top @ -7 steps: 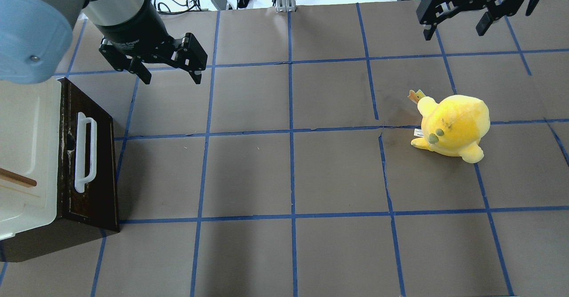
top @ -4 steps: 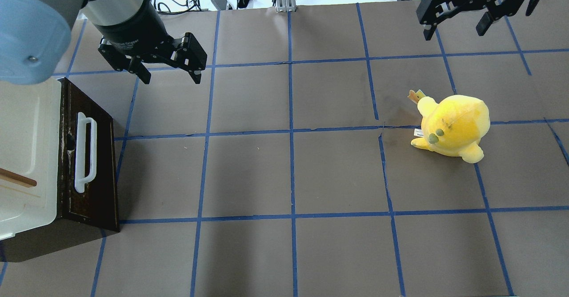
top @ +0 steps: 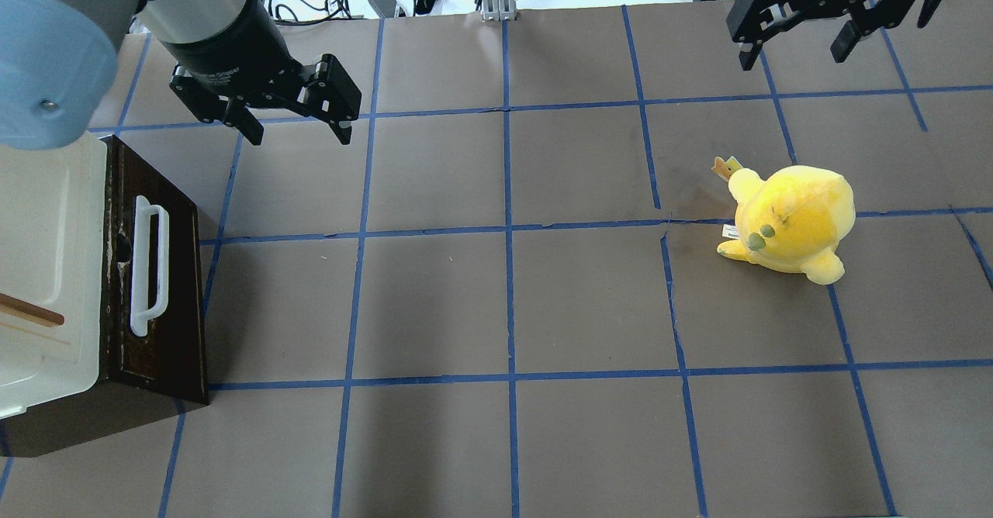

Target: Pull drawer sideways

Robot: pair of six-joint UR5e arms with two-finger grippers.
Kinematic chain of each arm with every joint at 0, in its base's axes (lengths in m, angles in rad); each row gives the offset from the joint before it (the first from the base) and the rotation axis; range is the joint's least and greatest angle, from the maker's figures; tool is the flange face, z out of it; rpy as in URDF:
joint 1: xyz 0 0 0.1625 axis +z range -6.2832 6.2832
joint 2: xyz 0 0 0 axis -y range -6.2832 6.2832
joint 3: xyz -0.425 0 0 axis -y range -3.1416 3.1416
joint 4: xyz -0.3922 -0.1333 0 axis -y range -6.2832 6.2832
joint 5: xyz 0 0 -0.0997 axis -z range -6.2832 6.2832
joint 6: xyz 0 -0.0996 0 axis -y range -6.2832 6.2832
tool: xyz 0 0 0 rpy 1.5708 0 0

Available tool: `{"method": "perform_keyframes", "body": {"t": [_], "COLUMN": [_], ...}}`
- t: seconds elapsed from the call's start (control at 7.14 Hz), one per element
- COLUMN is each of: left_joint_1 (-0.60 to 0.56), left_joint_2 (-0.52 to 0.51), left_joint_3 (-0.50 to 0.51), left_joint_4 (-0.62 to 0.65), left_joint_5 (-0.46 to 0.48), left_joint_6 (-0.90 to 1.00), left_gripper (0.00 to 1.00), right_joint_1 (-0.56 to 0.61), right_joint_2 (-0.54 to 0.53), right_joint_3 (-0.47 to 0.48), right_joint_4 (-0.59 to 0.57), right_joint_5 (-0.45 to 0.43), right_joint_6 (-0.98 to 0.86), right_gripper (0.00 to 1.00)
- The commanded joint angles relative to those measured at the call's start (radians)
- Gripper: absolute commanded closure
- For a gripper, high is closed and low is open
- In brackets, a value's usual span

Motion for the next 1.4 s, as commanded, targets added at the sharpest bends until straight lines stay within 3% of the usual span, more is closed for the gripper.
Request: {"method": "perform_keyframes", "body": {"t": [0.0, 0.42, 0.56, 0.84, 0.98, 1.26], "left_joint_1": [0.001, 0.001, 0.001, -0.005, -0.011, -0.025], "left_joint_2": [0.002, -0.048, -0.062, -0.1, -0.116, -0.168], "left_joint_3": [0.0, -0.023, -0.081, -0.199, -0.236, -0.271], "left_joint_4": [0.0, 0.002, 0.023, 0.075, 0.078, 0.075], "left_joint_5": [-0.001, 0.008, 0.02, 0.312, 0.4, 0.68], "left_joint_6": [-0.001, -0.003, -0.004, -0.012, -0.007, -0.057], "left_gripper": [0.0, 0.0, 0.0, 0.0, 0.0, 0.0], "right_joint_1": [0.0, 0.0, 0.0, 0.0, 0.0, 0.0], "right_joint_2": [0.0, 0.0, 0.0, 0.0, 0.0, 0.0], "right_joint_3": [0.0, 0.0, 0.0, 0.0, 0.0, 0.0], "right_joint_4": [0.001, 0.0, 0.0, 0.0, 0.0, 0.0], "right_joint_5": [0.0, 0.0, 0.0, 0.0, 0.0, 0.0], "right_joint_6": [0.0, 0.0, 0.0, 0.0, 0.0, 0.0], "right_gripper": [0.0, 0.0, 0.0, 0.0, 0.0, 0.0]}}
